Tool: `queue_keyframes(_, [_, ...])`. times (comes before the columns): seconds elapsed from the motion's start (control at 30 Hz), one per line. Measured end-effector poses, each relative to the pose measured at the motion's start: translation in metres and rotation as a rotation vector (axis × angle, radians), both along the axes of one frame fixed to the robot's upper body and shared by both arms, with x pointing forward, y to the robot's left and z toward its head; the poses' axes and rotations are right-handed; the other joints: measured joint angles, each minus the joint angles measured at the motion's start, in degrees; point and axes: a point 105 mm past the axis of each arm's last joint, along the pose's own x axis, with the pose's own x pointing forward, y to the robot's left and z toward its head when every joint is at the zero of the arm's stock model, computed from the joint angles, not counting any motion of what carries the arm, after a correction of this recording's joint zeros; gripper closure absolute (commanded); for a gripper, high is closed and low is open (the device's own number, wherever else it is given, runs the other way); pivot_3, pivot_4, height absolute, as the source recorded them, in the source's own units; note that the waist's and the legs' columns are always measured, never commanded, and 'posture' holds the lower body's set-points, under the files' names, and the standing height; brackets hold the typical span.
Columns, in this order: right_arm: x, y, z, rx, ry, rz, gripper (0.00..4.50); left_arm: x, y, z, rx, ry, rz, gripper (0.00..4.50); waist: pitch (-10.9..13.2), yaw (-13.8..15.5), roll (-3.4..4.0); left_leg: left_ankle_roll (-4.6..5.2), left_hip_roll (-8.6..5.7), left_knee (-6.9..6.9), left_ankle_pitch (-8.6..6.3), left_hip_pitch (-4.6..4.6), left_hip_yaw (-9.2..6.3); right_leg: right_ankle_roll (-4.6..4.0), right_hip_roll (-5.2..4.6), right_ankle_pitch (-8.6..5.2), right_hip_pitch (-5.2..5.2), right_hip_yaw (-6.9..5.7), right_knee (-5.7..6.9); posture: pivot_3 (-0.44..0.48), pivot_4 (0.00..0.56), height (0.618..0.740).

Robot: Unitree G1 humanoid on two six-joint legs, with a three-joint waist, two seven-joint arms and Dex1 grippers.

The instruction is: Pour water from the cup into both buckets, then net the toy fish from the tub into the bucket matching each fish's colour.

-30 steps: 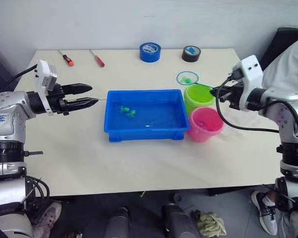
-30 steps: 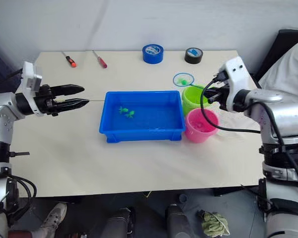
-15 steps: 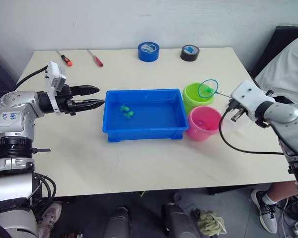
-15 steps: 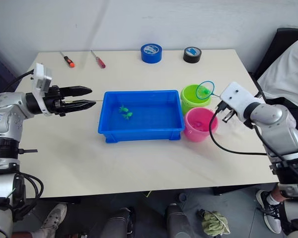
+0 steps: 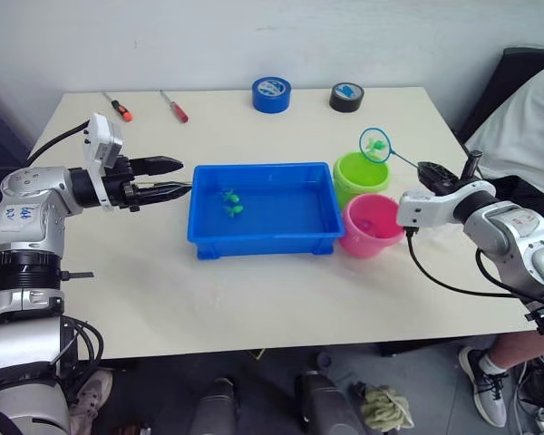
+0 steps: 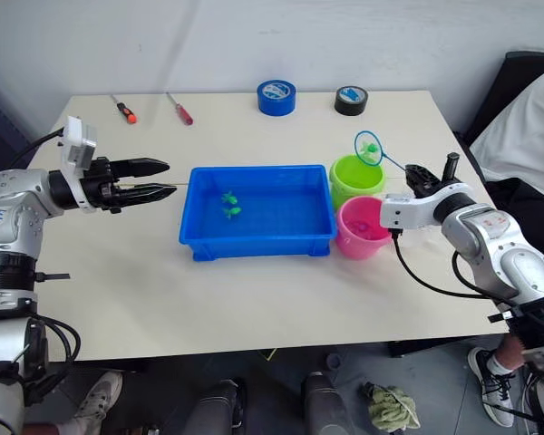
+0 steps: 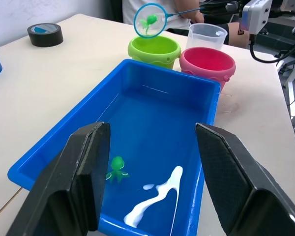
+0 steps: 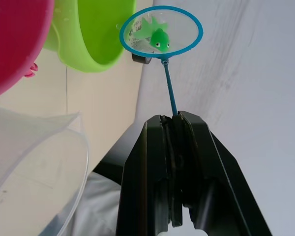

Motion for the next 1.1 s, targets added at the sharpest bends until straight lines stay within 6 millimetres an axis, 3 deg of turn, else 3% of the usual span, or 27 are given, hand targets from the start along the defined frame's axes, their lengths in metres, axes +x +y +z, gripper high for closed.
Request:
queue_keyframes(0.2, [-0.004, -0.010, -0.019, -0.103, 0.020, -0.016, 4.50, -0.002, 0.000, -0.004, 0.008, 0.006, 0.000, 1.47, 0.00, -0.09, 0.00, -0.02, 0.00, 0.04, 0.01, 0.03, 0.05, 0.00, 0.10, 0.00, -0.01, 0.08, 0.11, 0.000, 0.150, 0.734])
queue_keyframes(0.47, [-0.005, -0.008, -0.017, -0.161, -0.009, 0.007, 4.50, -0.002, -0.001, -0.004, 0.008, 0.007, -0.001, 1.47, 0.00, -0.06, 0.00, -0.05, 0.02, 0.16, 0.03, 0.07, 0.12, 0.00, 0.19, 0.00, -0.01, 0.12, 0.32, 0.000, 0.150, 0.734])
queue_keyframes(0.8, [-0.007, 0.002, -0.001, -0.070, -0.069, 0.070, 4.50, -0.003, 0.001, -0.009, 0.007, 0.021, 0.006, 1.47, 0.00, -0.06, 0.00, -0.06, 0.03, 0.28, 0.03, 0.08, 0.13, 0.00, 0.23, 0.00, 0.00, 0.14, 0.44, 0.000, 0.150, 0.734])
queue_keyframes(0.97, [-0.011, 0.024, 0.027, 0.045, -0.096, 0.157, 4.50, -0.004, 0.005, -0.009, 0.007, 0.022, 0.021, 1.47, 0.00, -0.46, 0.00, -0.06, 0.09, 0.29, 0.03, 0.12, 0.13, 0.00, 0.29, 0.00, -0.01, 0.21, 0.49, 0.000, 0.150, 0.734])
queue_keyframes(1.03, [-0.012, 0.045, 0.044, 0.232, -0.043, 0.212, 4.50, -0.005, 0.012, -0.007, 0.012, 0.017, 0.042, 1.47, 0.00, -1.00, 0.00, -0.06, 0.15, 0.31, 0.03, 0.15, 0.04, -0.01, 0.36, 0.00, 0.03, 0.17, 0.55, 0.000, 0.150, 0.734])
queue_keyframes(1.1, [-0.011, 0.063, 0.046, 0.409, 0.078, 0.249, 4.50, -0.007, 0.019, -0.005, 0.023, 0.013, 0.063, 1.47, 0.00, -1.31, 0.00, -0.09, 0.20, 0.33, 0.04, 0.15, -0.09, -0.01, 0.38, 0.01, 0.08, 0.09, 0.56, 0.000, 0.150, 0.734])
